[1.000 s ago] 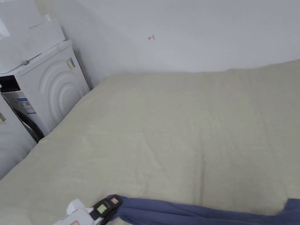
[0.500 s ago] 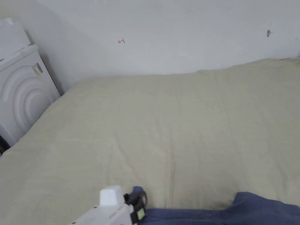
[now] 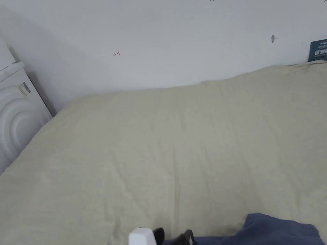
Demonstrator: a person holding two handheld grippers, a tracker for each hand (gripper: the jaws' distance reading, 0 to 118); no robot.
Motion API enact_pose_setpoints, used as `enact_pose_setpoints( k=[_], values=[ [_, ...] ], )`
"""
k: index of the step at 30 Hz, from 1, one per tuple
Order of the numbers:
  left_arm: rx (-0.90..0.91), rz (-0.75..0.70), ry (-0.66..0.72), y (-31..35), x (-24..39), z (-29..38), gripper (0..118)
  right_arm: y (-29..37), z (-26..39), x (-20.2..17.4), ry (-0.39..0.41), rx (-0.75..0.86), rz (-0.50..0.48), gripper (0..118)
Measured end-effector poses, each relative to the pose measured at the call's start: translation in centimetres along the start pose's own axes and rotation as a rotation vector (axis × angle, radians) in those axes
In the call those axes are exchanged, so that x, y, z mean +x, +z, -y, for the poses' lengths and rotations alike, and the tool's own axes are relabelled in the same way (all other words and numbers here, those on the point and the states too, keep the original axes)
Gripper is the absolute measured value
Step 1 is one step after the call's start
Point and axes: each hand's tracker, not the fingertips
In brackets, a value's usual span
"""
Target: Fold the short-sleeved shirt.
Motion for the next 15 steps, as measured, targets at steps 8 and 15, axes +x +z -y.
enact_pose_setpoints(
  k=[8, 15],
  values=[
    [0.002, -0.1, 0.526, -1.1, -7.3, 1.9, 13, -0.1, 0.2, -0.2, -0.016, -0.005, -0.013, 2],
    [-0.266, 0.071, 0.552, -7.5, -2.4, 8.5, 9, 0.1, 0.4, 0.0, -0.025, -0.015, 0.005, 2]
  ],
)
